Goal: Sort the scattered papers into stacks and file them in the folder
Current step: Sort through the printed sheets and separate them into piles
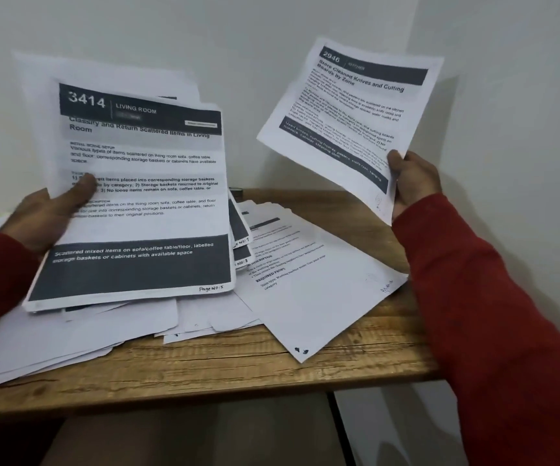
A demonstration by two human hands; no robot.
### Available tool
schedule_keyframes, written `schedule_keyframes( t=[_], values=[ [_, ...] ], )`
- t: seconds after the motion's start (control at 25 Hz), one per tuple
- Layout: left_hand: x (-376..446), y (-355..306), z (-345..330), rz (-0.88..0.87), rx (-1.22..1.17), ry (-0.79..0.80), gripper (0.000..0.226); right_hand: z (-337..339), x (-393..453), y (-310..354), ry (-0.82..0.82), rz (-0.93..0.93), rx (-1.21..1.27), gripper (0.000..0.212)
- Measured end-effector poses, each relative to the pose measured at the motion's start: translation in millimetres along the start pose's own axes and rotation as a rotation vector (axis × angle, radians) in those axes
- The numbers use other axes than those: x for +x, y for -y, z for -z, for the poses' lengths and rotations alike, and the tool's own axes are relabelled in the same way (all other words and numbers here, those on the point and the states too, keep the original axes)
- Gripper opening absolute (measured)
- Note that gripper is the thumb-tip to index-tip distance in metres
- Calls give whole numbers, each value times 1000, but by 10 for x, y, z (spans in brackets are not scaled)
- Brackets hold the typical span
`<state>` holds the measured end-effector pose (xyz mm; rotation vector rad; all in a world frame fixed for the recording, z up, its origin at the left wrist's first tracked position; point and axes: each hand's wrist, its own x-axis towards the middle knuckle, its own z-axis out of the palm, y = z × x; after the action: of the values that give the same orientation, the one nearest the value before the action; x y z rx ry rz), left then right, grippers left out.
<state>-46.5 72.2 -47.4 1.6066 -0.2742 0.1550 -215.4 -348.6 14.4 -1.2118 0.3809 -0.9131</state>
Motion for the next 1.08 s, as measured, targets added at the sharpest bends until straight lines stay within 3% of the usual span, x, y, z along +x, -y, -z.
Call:
schedule_keyframes(
  t=[0.28,0.32,0.44,0.48,0.56,0.72,0.8,0.88,1.08],
  values=[
    [-76,-89,-152,-104,39,68,6,-121,-94,-152,120,11,-103,17],
    [-44,-68,-103,-113,38,84,14,-139,-93,-173,123,7,-109,17],
    [48,-26,40,-94,53,66,72,-191,-106,-228,137,-7,-116,15],
    [76,-6,81,-99,66,56,79,-212,-111,-245,141,-4,-117,15],
    [28,-32,69,-92,29,72,74,-240,-125,-252,142,19,-121,15],
    [-41,-73,-73,-98,-108,126,22,-223,-104,-235,116,55,-97,15],
    [-70,-98,-88,-97,-146,134,24,-216,-90,-240,109,75,-93,15],
    [-75,-107,-61,-68,-180,130,41,-220,-86,-244,98,80,-94,16],
    [-139,-135,-62,92,-378,284,33,-183,-43,-258,9,105,-142,17]
  ],
)
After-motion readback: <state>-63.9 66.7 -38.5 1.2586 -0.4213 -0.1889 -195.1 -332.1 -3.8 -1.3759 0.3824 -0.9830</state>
